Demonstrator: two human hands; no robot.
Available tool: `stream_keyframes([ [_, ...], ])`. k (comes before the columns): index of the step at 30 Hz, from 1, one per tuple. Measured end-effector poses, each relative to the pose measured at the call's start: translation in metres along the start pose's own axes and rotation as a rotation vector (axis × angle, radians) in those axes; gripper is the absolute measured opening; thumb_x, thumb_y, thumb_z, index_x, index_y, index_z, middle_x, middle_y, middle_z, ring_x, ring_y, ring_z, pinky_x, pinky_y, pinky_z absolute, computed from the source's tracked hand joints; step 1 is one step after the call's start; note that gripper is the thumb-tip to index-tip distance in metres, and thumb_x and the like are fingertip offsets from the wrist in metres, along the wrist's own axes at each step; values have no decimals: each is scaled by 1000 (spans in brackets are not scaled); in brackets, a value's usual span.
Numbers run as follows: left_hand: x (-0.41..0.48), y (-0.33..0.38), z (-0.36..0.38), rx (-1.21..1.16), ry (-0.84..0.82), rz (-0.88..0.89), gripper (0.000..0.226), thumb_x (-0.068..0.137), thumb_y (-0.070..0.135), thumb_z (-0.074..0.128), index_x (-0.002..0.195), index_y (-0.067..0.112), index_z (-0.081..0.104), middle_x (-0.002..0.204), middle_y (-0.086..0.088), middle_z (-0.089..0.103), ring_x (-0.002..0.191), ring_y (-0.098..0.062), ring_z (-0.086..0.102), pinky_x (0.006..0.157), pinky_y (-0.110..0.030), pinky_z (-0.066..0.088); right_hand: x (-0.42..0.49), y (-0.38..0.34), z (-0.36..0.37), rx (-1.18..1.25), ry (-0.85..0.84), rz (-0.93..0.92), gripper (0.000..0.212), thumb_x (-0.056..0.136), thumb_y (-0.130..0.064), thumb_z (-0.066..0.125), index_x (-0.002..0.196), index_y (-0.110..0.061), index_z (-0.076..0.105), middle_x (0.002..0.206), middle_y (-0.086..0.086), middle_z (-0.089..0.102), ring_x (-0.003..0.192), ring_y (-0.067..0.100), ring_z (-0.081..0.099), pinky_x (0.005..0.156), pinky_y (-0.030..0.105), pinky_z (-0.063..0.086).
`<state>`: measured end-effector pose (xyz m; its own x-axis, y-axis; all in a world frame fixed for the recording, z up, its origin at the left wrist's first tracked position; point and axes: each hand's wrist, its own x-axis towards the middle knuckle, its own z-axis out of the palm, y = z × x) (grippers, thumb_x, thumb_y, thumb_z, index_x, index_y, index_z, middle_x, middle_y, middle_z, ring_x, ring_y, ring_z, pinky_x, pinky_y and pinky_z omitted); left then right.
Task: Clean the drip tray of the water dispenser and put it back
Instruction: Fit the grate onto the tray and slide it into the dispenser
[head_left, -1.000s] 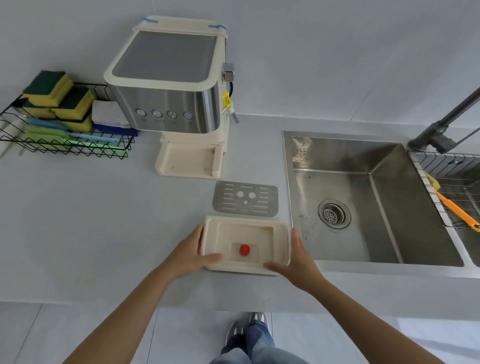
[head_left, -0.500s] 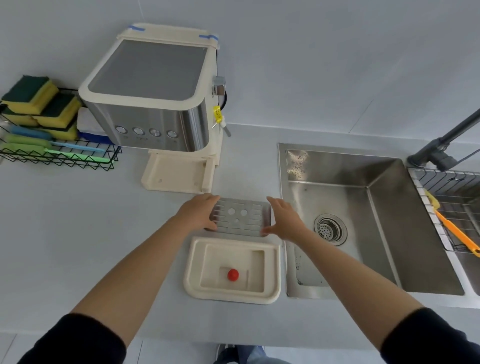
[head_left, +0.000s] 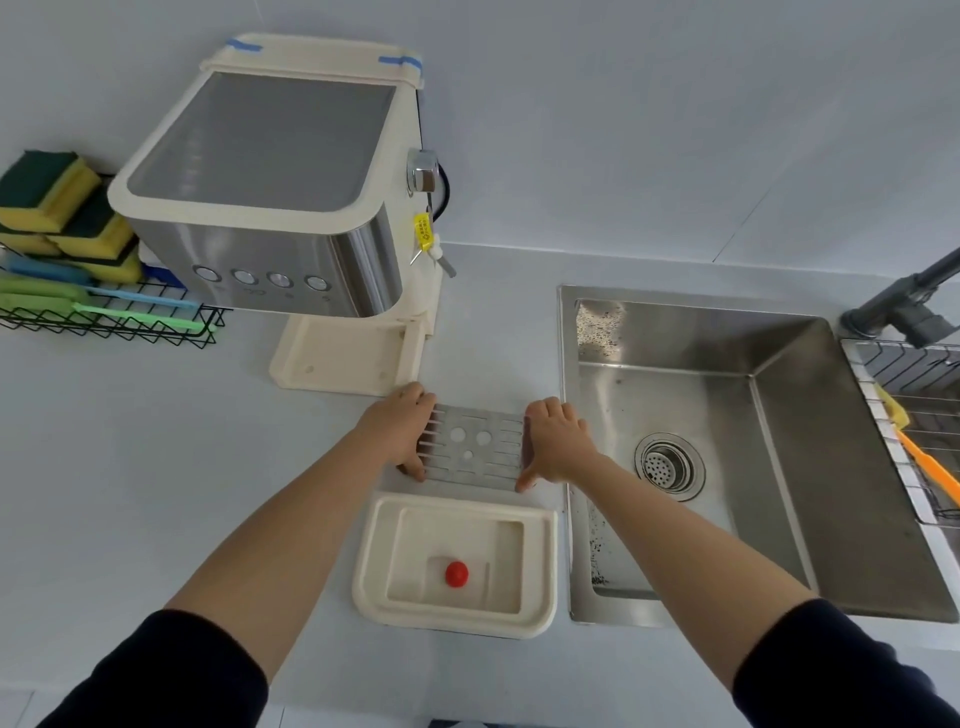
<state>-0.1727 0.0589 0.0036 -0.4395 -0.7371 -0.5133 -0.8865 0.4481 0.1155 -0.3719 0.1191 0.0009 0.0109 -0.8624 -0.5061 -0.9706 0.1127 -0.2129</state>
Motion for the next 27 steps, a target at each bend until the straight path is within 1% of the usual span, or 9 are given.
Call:
stream_keyframes([
  [5,1,0,-2,-46,9,7,88,44,35,88,113,11,38,118,-5,39,109,-22,43,72,-32,38,2,-3,-2,-7,-6,8,90,57,-41,83,123,-6,33,125,10,35,117,25,33,100,34,34],
  [7,1,-1,-2,-57,12,-1,86,43,35,88,108,11,39,115,-3,39,104,-20,43,69,-30,37,2,-2,0,-9,1,4,89,57,-41,83,122,-5,34,124,10,35,116,25,34,99,34,34],
  [10,0,0,-1,-33,8,-16,86,41,38,88,106,11,38,114,-3,38,101,-19,42,68,-29,37,1,0,0,14,6,15,90,58,-41,82,124,-6,32,126,10,34,117,25,33,101,35,32],
  [14,-2,2,0,16,13,-32,91,38,45,87,107,12,36,115,-4,38,103,-20,42,70,-30,40,0,-1,-2,10,-5,12,93,58,-41,82,128,-9,29,128,10,32,119,26,32,103,36,31],
  [17,-5,3,3,28,60,-42,93,38,46,87,107,12,35,115,-5,39,104,-21,41,73,-31,40,-2,0,-2,34,1,19,93,56,-38,84,126,-12,28,127,10,33,119,27,32,102,37,31],
  [19,-8,2,5,4,103,-52,92,38,44,87,106,13,34,114,-6,41,101,-22,42,73,-31,39,-3,1,-2,84,12,22,93,55,-36,85,125,-14,28,126,10,36,119,27,34,102,38,32],
  [21,-12,1,7,-80,135,-75,90,39,39,88,105,16,32,111,-6,42,95,-23,45,71,-33,42,-6,3,1,159,24,9,91,56,-31,86,124,-14,28,123,10,42,115,27,39,99,38,35],
  [24,-19,-3,16,-318,175,-118,86,45,29,89,106,21,29,109,-6,45,82,-20,49,66,-32,40,-12,5,4,330,30,1,86,58,-16,85,123,-11,30,119,14,50,106,28,47,89,38,43],
  [27,-26,-4,26,-517,224,-120,86,54,20,86,116,19,27,112,-9,49,84,-19,48,70,-30,39,-16,6,5,439,39,27,85,58,-9,84,126,-9,34,119,15,52,98,24,48,84,32,43],
])
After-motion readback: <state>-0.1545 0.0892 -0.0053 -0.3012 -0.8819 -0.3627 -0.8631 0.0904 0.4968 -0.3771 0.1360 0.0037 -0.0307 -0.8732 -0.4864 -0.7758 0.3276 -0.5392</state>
